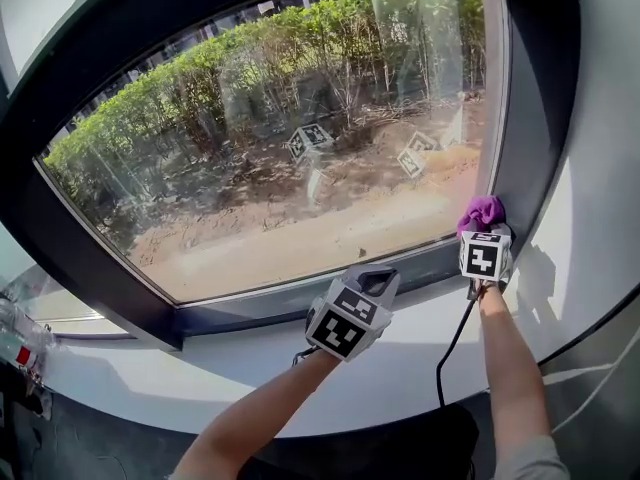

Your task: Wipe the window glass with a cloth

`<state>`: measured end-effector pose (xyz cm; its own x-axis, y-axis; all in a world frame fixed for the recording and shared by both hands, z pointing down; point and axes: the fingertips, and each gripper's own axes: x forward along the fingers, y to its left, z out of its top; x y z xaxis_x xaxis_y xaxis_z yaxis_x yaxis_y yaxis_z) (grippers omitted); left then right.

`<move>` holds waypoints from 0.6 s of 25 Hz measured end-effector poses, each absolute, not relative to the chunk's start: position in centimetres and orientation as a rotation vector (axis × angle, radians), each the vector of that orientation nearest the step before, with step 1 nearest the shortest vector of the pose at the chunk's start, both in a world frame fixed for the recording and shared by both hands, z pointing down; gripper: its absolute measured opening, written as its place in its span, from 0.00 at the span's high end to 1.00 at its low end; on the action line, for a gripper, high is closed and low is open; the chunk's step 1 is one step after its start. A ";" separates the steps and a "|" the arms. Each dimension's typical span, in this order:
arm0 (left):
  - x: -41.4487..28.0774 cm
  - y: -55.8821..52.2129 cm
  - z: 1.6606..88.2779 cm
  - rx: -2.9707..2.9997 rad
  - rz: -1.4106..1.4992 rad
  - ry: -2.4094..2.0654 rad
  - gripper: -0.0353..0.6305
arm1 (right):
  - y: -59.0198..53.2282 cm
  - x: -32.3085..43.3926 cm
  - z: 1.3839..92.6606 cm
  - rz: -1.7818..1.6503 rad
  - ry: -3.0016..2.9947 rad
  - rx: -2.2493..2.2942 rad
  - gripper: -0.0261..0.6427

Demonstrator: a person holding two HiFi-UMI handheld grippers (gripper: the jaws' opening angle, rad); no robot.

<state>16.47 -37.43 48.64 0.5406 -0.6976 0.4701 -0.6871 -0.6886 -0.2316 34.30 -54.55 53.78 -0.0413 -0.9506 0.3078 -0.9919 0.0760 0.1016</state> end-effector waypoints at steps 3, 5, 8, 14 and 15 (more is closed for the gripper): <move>16.2 -37.4 48.9 -2.746 -0.849 1.237 0.95 | -54.6 34.2 55.3 0.242 -2.037 1.919 0.80; 15.9 -37.3 49.0 -2.749 -0.849 1.240 0.95 | -54.6 34.1 56.3 0.281 -2.018 1.907 0.80; 15.0 -37.1 49.0 -2.751 -0.847 1.255 0.95 | -54.7 34.0 58.2 0.339 -1.998 1.887 0.80; 13.5 -36.5 48.9 -2.744 -0.851 1.283 0.95 | -54.9 34.1 58.8 0.332 -1.992 1.884 0.80; 13.2 -36.5 48.8 -2.742 -0.847 1.290 0.95 | -54.9 34.1 58.7 0.330 -1.992 1.882 0.80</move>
<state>13.22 -36.47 48.80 0.5188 -0.7135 0.4710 -0.7160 -0.6636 -0.2167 34.09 -54.95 58.69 -0.0319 -0.9043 0.4257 -0.9932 0.0763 0.0876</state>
